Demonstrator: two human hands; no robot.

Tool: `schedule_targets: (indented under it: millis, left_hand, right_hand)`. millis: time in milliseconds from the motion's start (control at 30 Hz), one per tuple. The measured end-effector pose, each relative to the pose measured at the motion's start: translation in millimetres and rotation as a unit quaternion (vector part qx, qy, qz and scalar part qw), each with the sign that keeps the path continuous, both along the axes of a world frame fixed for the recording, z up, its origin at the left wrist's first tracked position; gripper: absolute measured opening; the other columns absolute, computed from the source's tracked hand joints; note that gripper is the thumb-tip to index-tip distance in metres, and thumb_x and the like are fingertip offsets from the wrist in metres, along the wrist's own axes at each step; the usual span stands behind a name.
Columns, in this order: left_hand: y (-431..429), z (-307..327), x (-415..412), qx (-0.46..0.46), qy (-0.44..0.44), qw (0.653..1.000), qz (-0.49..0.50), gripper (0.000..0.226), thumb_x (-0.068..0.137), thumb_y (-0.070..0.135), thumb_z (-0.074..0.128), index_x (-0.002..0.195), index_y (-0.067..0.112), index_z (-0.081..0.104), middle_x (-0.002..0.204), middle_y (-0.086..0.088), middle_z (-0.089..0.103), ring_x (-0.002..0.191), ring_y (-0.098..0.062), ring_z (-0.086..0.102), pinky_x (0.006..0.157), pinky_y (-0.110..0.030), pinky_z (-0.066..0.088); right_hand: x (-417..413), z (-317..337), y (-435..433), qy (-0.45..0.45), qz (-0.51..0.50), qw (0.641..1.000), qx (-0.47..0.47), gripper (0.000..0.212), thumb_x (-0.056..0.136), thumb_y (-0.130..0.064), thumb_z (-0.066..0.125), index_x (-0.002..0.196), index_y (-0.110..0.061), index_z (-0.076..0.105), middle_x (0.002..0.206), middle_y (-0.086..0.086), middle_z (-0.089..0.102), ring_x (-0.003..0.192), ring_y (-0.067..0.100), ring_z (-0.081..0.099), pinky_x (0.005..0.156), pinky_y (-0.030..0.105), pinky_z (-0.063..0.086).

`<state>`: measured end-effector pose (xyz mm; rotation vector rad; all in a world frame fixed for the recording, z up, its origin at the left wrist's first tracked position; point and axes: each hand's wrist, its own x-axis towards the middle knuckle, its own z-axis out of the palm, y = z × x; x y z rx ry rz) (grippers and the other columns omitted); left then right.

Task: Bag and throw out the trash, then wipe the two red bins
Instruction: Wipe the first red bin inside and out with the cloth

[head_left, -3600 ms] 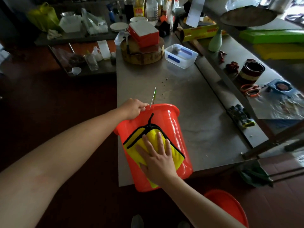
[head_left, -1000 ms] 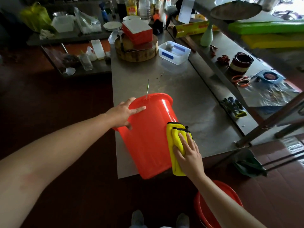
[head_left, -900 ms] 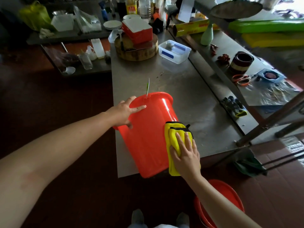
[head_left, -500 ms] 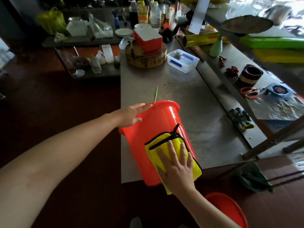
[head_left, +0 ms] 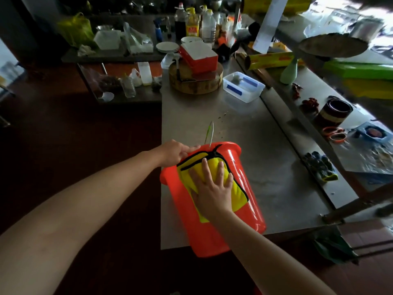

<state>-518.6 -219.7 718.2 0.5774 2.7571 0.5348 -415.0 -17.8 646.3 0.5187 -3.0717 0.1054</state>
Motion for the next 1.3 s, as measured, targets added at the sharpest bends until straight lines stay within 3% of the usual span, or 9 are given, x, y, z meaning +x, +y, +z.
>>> schedule_targets:
  millis: [267, 433, 500, 567, 633, 833, 967, 1033, 1300]
  left_hand:
    - [-1.8, -5.3, -3.7, 0.019, -0.019, 1.0, 0.004, 0.055, 0.104, 0.011, 0.05, 0.151, 0.039, 0.04, 0.148, -0.002, 0.053, 0.135, -0.018, 0.05, 0.112, -0.031, 0.041]
    - [7.2, -12.4, 5.5, 0.006, 0.039, 0.999, 0.005, 0.065, 0.099, -0.003, 0.047, 0.153, 0.033, 0.037, 0.103, -0.002, 0.065, 0.1, -0.02, 0.065, 0.09, -0.028, 0.051]
    - [13.4, -13.7, 11.0, -0.02, 0.077, 0.997, -0.002, 0.07, 0.096, -0.006, 0.044, 0.156, 0.029, 0.033, 0.125, -0.005, 0.062, 0.113, -0.023, 0.061, 0.094, -0.03, 0.05]
    - [23.4, -13.8, 13.6, -0.058, 0.143, 0.988, -0.021, 0.07, 0.094, -0.006, 0.043, 0.157, 0.022, 0.031, 0.156, -0.005, 0.041, 0.141, -0.025, 0.041, 0.112, -0.035, 0.041]
    - [36.5, -10.5, 13.7, -0.084, 0.202, 0.974, -0.06, 0.068, 0.095, 0.0, 0.044, 0.158, 0.02, 0.03, 0.165, -0.006, 0.024, 0.151, -0.026, 0.024, 0.121, -0.042, 0.029]
    - [45.4, -7.6, 8.1, -0.13, 0.154, 0.968, -0.149, 0.076, 0.092, 0.002, 0.044, 0.161, 0.02, 0.016, 0.169, 0.005, 0.002, 0.154, -0.019, 0.013, 0.122, -0.037, 0.028]
    - [31.0, -24.4, 22.8, -0.051, 0.149, 0.986, -0.056, 0.071, 0.098, 0.011, 0.05, 0.161, 0.026, 0.019, 0.168, 0.008, 0.003, 0.149, -0.02, 0.03, 0.104, -0.027, 0.045]
    - [27.2, -36.4, 34.9, -0.007, 0.137, 0.991, 0.006, 0.072, 0.101, 0.02, 0.052, 0.161, 0.03, 0.014, 0.167, 0.002, 0.013, 0.148, -0.022, 0.031, 0.112, -0.032, 0.04]
    - [28.8, -77.8, 80.0, -0.021, 0.129, 0.986, 0.103, 0.085, 0.097, 0.057, 0.051, 0.16, 0.039, -0.004, 0.165, 0.0, -0.025, 0.154, -0.029, -0.016, 0.123, -0.054, 0.011]
  right_hand:
    - [11.2, -1.9, 11.5, 0.014, 0.013, 1.0, -0.008, 0.064, 0.096, -0.07, 0.034, 0.155, -0.051, 0.019, 0.171, -0.002, -0.007, 0.153, 0.048, -0.005, 0.115, 0.074, 0.013]
    - [66.9, -23.2, 60.5, 0.046, 0.02, 0.999, -0.02, 0.062, 0.095, -0.072, 0.035, 0.154, -0.053, 0.025, 0.171, -0.004, 0.002, 0.154, 0.045, 0.004, 0.112, 0.072, 0.024]
    - [82.7, -27.7, 74.6, 0.044, 0.011, 0.999, -0.028, 0.062, 0.095, -0.074, 0.033, 0.153, -0.054, 0.026, 0.171, -0.006, 0.004, 0.154, 0.044, 0.005, 0.112, 0.07, 0.026]
    - [89.2, -25.9, 80.1, 0.034, 0.002, 0.999, -0.037, 0.061, 0.095, -0.074, 0.033, 0.153, -0.055, 0.027, 0.171, -0.007, 0.004, 0.154, 0.043, 0.006, 0.113, 0.069, 0.028]
    - [89.6, -20.6, 79.0, 0.024, -0.005, 0.999, -0.043, 0.061, 0.094, -0.074, 0.037, 0.152, -0.055, 0.029, 0.17, -0.007, 0.007, 0.154, 0.043, 0.008, 0.112, 0.069, 0.029]
    - [90.9, -20.3, 80.4, 0.02, -0.007, 0.999, -0.04, 0.065, 0.091, -0.074, 0.043, 0.152, -0.056, 0.028, 0.17, -0.007, 0.008, 0.153, 0.043, 0.012, 0.111, 0.069, 0.032]
    - [88.1, -20.4, 86.4, 0.023, -0.026, 0.998, -0.043, 0.063, 0.092, -0.074, 0.041, 0.151, -0.055, 0.03, 0.17, -0.006, 0.01, 0.153, 0.044, 0.015, 0.11, 0.068, 0.034]
    - [87.0, -19.8, 87.1, 0.02, -0.027, 0.998, -0.046, 0.062, 0.092, -0.074, 0.04, 0.151, -0.055, 0.031, 0.17, -0.006, 0.01, 0.153, 0.044, 0.014, 0.11, 0.068, 0.034]
    - [90.6, -22.1, 80.8, 0.022, -0.016, 0.998, -0.05, 0.066, 0.091, -0.073, 0.043, 0.152, -0.056, 0.026, 0.17, -0.005, 0.011, 0.153, 0.045, 0.014, 0.111, 0.069, 0.03]
